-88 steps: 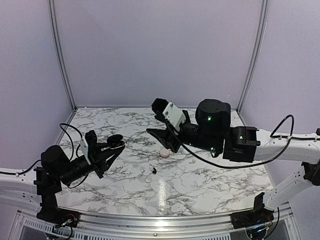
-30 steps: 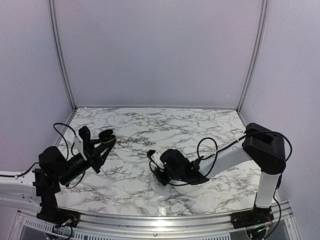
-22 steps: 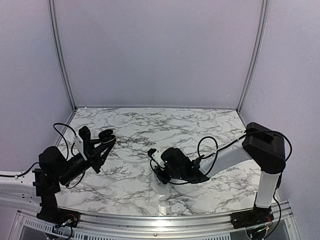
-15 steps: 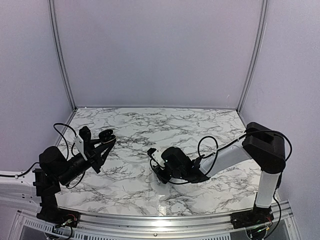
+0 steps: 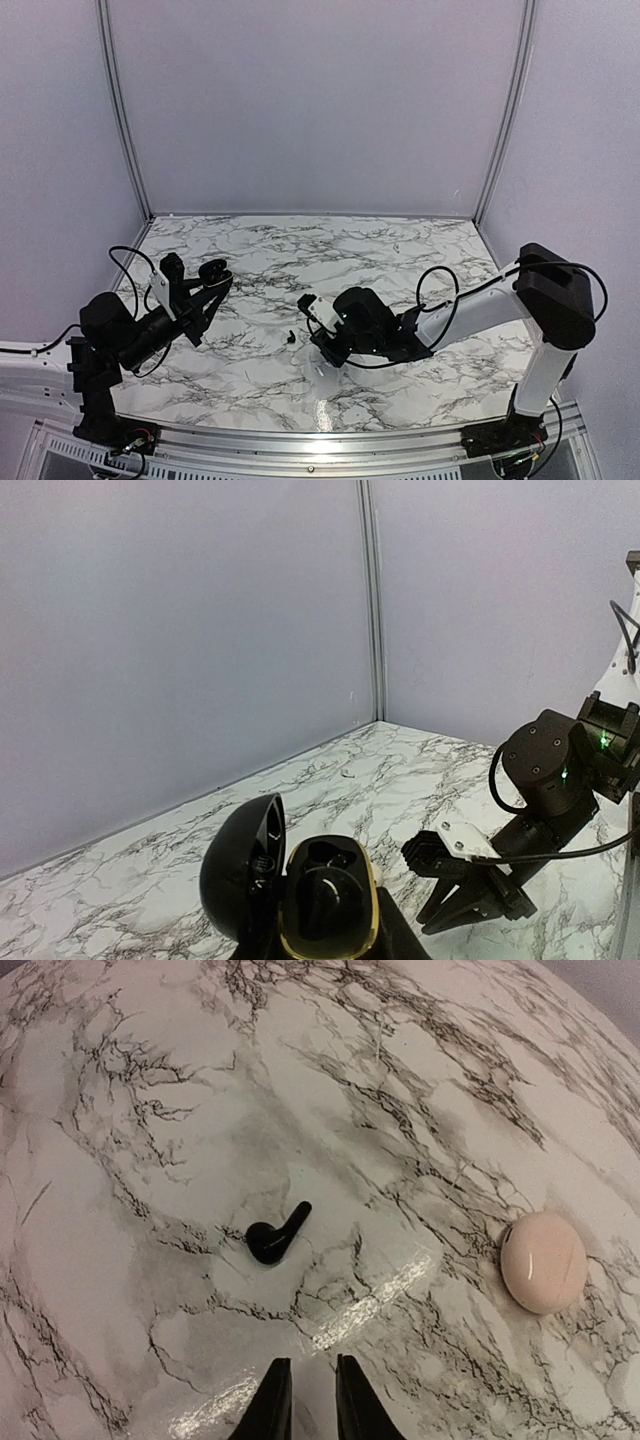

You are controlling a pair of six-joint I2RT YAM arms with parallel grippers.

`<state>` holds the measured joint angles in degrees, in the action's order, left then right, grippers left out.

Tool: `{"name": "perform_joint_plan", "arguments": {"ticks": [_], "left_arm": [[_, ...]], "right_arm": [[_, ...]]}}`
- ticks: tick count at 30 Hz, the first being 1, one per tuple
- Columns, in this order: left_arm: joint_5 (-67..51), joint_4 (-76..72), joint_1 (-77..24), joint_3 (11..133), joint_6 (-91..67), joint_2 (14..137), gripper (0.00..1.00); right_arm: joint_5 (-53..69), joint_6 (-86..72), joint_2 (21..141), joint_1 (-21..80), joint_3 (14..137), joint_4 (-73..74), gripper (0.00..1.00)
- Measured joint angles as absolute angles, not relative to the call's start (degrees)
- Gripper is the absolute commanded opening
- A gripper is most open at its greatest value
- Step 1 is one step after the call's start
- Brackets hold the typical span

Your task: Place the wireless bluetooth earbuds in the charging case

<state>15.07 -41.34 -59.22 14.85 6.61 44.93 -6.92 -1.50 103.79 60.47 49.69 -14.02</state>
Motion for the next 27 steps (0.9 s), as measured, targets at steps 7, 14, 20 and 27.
{"name": "perform_joint_plan", "arguments": {"ticks": [7, 14, 20, 27], "left_arm": [[15.0, -41.3, -59.1, 14.9, 6.6, 45.1, 0.00], [15.1, -41.3, -58.9, 14.9, 6.6, 45.0, 0.00], [15.1, -41.3, -58.8, 14.7, 6.6, 44.7, 0.00], [15.1, -41.3, -58.8, 14.2, 6.6, 43.5, 0.00]], "right_arm": [[-4.3, -0.6, 103.9, 60.4, 50.7, -12.8, 0.37], [0.0, -0.9, 107.9, 60.2, 59.0, -9.7, 0.49], [1.0, -2.5, 110.4, 60.2, 60.6, -10.3, 0.51], [-1.5, -2.7, 114.0, 60.2, 59.9, -12.7, 0.49]]}}
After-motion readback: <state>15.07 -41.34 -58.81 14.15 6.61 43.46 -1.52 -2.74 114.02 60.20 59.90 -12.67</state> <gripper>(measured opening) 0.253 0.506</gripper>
